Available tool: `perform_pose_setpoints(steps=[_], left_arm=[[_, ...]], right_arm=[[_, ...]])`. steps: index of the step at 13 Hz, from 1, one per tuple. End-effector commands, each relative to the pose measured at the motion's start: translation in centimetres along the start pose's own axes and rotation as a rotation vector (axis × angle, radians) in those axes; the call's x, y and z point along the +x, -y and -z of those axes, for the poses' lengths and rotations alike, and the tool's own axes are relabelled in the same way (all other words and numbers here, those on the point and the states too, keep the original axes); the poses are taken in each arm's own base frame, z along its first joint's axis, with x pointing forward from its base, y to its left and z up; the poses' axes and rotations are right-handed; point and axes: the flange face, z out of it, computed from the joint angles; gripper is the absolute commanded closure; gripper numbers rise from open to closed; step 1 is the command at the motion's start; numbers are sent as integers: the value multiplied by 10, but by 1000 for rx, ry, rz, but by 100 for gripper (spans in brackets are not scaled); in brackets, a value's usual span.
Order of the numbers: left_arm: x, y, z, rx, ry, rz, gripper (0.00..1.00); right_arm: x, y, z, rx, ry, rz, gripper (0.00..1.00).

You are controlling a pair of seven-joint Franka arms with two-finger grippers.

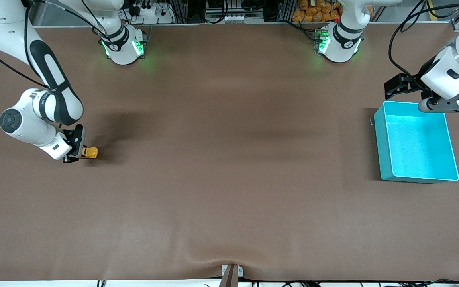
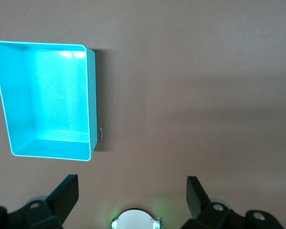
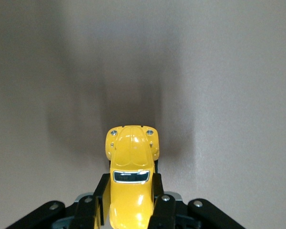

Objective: Wind and store yellow beetle car
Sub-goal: 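Keep dragging the car backward along the table to wind it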

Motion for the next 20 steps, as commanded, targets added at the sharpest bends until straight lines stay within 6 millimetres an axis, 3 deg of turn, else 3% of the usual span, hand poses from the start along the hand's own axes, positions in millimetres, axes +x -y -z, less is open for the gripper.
perform_pose_setpoints(steps=[1, 14, 20], left_arm=[[0, -1, 4, -17, -12, 11, 0], [2, 2, 5, -48, -17, 21, 0], [2, 4, 4, -47, -16, 24, 0]], right_arm=[[-22, -7, -28, 7, 3, 15, 64], [-73, -7, -28, -5, 0, 31, 63], [-82, -8, -25, -10, 0, 15, 56]])
